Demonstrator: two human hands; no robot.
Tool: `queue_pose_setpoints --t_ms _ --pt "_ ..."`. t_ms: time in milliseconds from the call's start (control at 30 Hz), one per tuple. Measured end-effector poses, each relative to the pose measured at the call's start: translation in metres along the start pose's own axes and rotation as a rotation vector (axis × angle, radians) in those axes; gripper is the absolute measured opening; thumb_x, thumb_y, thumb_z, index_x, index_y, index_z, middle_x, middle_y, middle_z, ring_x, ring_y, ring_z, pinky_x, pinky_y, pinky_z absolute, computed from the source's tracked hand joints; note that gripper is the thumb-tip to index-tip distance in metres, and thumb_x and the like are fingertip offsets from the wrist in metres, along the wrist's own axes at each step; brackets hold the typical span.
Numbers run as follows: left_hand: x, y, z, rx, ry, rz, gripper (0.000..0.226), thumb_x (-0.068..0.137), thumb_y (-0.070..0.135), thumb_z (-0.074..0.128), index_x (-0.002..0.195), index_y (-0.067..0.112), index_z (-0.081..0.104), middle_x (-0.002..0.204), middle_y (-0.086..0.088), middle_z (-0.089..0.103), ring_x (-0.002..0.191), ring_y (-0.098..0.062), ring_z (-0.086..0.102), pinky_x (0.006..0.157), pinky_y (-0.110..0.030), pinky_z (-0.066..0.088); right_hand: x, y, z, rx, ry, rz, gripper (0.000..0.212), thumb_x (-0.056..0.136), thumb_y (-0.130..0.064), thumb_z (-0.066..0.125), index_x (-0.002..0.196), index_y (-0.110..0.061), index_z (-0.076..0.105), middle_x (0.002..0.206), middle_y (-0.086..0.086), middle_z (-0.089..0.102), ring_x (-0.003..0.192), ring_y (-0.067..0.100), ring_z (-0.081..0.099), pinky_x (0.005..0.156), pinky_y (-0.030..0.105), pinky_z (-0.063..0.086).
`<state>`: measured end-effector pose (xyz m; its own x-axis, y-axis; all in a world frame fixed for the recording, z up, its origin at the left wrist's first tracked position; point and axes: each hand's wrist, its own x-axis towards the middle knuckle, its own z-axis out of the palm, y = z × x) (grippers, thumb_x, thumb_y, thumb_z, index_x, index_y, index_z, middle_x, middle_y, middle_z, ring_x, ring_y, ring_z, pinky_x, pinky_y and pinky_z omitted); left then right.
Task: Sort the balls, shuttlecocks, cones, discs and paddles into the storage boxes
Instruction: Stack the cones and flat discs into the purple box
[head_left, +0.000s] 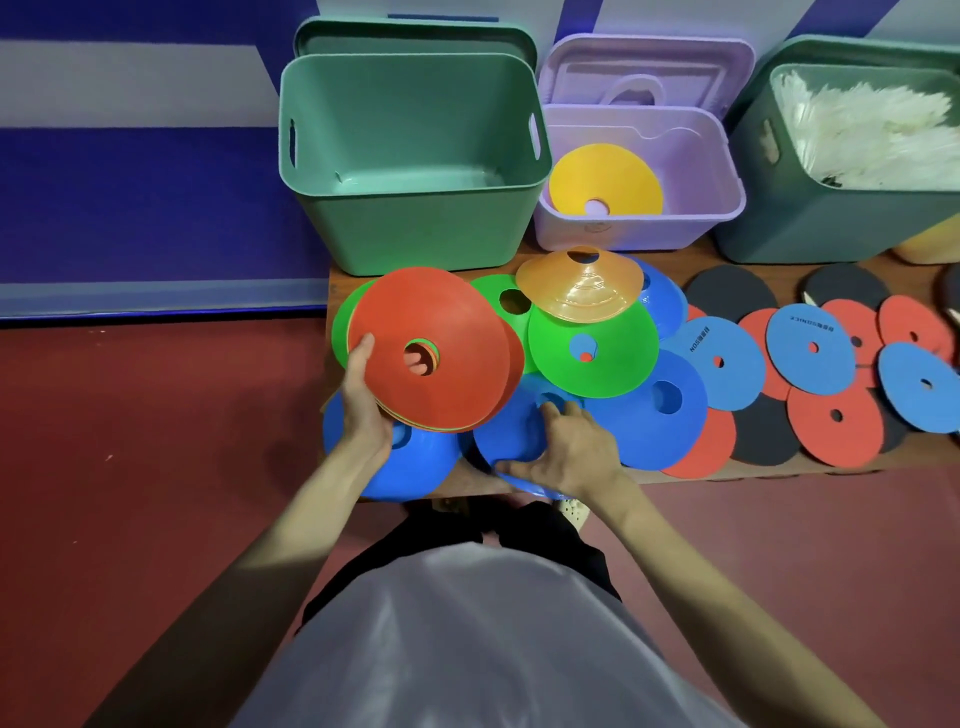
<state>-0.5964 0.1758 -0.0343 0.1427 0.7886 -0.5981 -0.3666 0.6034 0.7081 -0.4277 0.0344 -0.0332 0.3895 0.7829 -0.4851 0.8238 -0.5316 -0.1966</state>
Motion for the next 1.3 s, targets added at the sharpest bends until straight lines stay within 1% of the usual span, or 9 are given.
queue_pose_setpoints --t_ms 200,333,533,600,733,833,933,1167,1300 --pt "0.005 0.001 0.007 0.002 0.06 0.051 0.074 0.069 0.054 0.065 0.128 0.009 0.061 0.125 -0.023 0.061 0.115 -0.035 0.06 0.093 -0.044 0.053 -0.019 -0.005 -0.048 0.022 -0.041 0.111 0.106 0.048 -0.089 0.059 0.119 -0.013 0.04 0.11 0.007 0.051 0.111 0.029 0.051 0.085 0.039 0.044" --pt "0.005 0.003 0.015 -0.018 0.034 0.088 0.044 0.09 0.041 0.055 0.124 0.014 0.063 0.119 -0.014 0.067 0.111 -0.029 0.064 0.093 -0.042 0.053 -0.023 -0.008 -0.071 0.256 0.07 0.189 0.103 0.061 -0.089 0.047 0.127 -0.01 0.039 0.099 0.003 0.059 0.105 0.029 0.057 0.077 0.039 0.045" --pt "0.007 0.001 0.023 -0.01 -0.008 0.078 0.027 0.096 0.037 0.05 0.114 0.023 0.064 0.115 -0.005 0.07 0.103 -0.021 0.067 0.083 -0.035 0.055 -0.018 -0.013 -0.089 0.755 0.437 0.165 0.064 0.085 -0.073 0.027 0.115 -0.023 0.052 0.097 -0.006 0.059 0.094 0.018 0.056 0.078 0.038 0.043" --pt "0.007 0.001 0.024 0.011 -0.006 0.063 0.028 0.095 0.038 0.052 0.114 0.022 0.065 0.112 -0.004 0.071 0.103 -0.021 0.068 0.082 -0.035 0.056 -0.016 -0.017 -0.09 1.043 0.546 0.091 0.038 0.09 -0.06 0.026 0.092 -0.038 0.057 0.077 -0.016 0.055 0.074 0.007 0.051 0.07 0.032 0.038" --pt "0.008 0.003 0.022 0.018 -0.029 0.021 0.03 0.094 0.042 0.054 0.113 0.021 0.066 0.107 -0.003 0.073 0.104 -0.022 0.068 0.083 -0.036 0.055 -0.008 -0.019 -0.089 1.269 0.605 0.023 0.039 0.104 -0.033 0.027 0.067 -0.033 0.038 0.058 -0.016 0.036 0.059 0.005 0.029 0.059 0.024 0.028" --pt "0.004 0.003 0.022 0.039 -0.106 0.014 0.034 0.098 0.042 0.045 0.115 0.02 0.066 0.112 -0.001 0.072 0.108 -0.019 0.066 0.091 -0.036 0.053 0.01 -0.018 -0.077 1.116 0.55 0.015 0.039 0.103 -0.02 0.035 0.065 -0.021 0.025 0.059 -0.009 0.024 0.055 0.007 0.022 0.054 0.026 0.02" --pt "-0.002 0.001 0.021 0.023 -0.159 -0.03 0.038 0.101 0.046 0.035 0.106 0.026 0.067 0.103 0.005 0.074 0.097 -0.014 0.069 0.077 -0.031 0.057 0.027 -0.025 -0.057 0.938 0.452 0.03 0.04 0.101 -0.016 0.039 0.063 -0.019 0.026 0.061 -0.004 0.028 0.058 0.011 0.027 0.057 0.029 0.022" --pt "-0.009 -0.003 0.016 -0.032 -0.17 -0.087 0.04 0.101 0.046 0.034 0.103 0.024 0.067 0.097 0.003 0.075 0.092 -0.019 0.069 0.074 -0.032 0.057 0.042 -0.045 -0.013 0.415 0.505 0.079 0.025 0.095 -0.022 0.053 0.099 0.003 0.056 0.122 0.028 0.043 0.116 0.04 0.037 0.097 0.043 0.029" --pt "-0.007 -0.002 0.008 -0.057 -0.154 -0.063 0.041 0.101 0.045 0.033 0.102 0.022 0.068 0.097 0.0 0.075 0.094 -0.021 0.068 0.075 -0.034 0.055 0.044 -0.042 -0.013 0.515 0.45 0.038 0.031 0.093 -0.022 0.057 0.113 0.001 0.051 0.118 0.02 0.045 0.105 0.035 0.047 0.084 0.031 0.036"
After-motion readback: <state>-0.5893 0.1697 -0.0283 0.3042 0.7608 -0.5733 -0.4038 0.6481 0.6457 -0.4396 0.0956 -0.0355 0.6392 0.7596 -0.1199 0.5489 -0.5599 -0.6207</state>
